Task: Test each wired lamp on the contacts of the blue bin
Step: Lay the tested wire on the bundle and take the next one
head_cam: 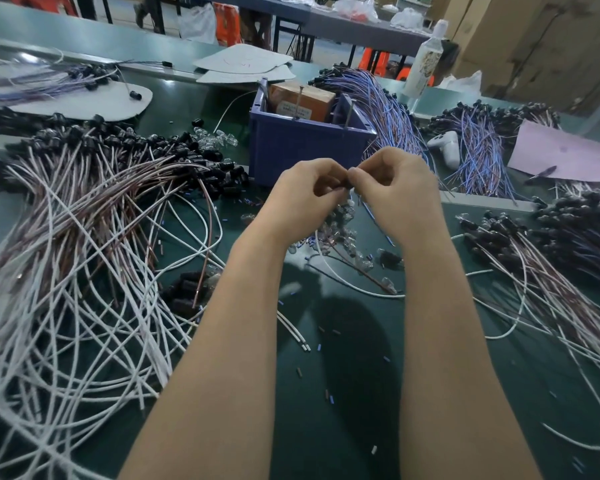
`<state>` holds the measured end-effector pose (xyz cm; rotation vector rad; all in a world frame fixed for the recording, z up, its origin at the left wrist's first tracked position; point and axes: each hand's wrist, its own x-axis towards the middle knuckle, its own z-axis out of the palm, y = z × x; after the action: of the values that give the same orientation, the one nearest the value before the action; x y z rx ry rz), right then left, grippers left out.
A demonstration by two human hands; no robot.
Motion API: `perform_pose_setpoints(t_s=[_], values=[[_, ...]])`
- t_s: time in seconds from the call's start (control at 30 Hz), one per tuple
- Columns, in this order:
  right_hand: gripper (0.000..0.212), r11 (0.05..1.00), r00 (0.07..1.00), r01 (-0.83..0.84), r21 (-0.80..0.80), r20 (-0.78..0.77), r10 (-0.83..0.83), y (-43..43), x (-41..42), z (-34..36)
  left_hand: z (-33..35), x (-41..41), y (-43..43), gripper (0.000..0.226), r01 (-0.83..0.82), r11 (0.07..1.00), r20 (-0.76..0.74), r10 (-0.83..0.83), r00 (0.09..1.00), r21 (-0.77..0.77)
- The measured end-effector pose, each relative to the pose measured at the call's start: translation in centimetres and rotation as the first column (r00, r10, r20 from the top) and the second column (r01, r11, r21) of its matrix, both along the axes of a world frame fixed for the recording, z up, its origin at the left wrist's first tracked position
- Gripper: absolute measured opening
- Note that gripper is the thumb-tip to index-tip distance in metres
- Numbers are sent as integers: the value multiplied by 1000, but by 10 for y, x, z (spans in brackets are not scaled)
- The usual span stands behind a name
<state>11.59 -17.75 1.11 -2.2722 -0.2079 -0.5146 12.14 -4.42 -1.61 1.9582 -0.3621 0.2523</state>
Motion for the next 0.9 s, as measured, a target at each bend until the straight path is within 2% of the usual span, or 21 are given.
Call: perform_pose_setpoints(t_s=[0.1,0.2,0.33,0.43,0.53,0.63,0.67,0.73,0.8,0.83,0.9], values=[[15,960,999,-39,279,-24,48,-5,0,0,0,0,-1,15,2,995,11,-1,1000,-98],[17,886,994,-37,462,-78,82,-8,1,-8,-3,0,-2,11,12,996,-21,-14,1000,-85],[18,813,977,-39,581,-149,153,-7,6,-18,-3,-1,-1,9,42,998,-39,-44,998,-57],[18,757,969,-39,652,-161,188,-7,6,-22,0,-1,-2,10,43,999,-22,-43,999,5],[17,678,962,-46,734,-150,228,-6,4,-23,1,-2,-4,8,42,999,-18,-42,999,3],[18,668,955,-18,744,-185,233,-8,1,-21,3,-3,-8,8,24,999,-2,-24,1000,22],[18,692,954,-3,722,-205,218,-10,-1,-19,5,-3,-10,8,26,1000,-1,-26,1000,12],[19,808,955,49,587,-265,135,-15,-4,-14,8,-2,-12,8,29,999,-14,-29,999,15],[17,949,938,124,291,-347,-16,-25,-7,-10,8,0,-10,7,15,999,-53,-14,999,34],[15,983,911,145,109,-404,-89,-31,-11,-8,8,0,-8,7,5,1000,-77,-3,997,29],[15,982,819,85,-168,-550,-165,-38,-20,-6,7,0,-2,7,-17,1000,-108,17,994,2]])
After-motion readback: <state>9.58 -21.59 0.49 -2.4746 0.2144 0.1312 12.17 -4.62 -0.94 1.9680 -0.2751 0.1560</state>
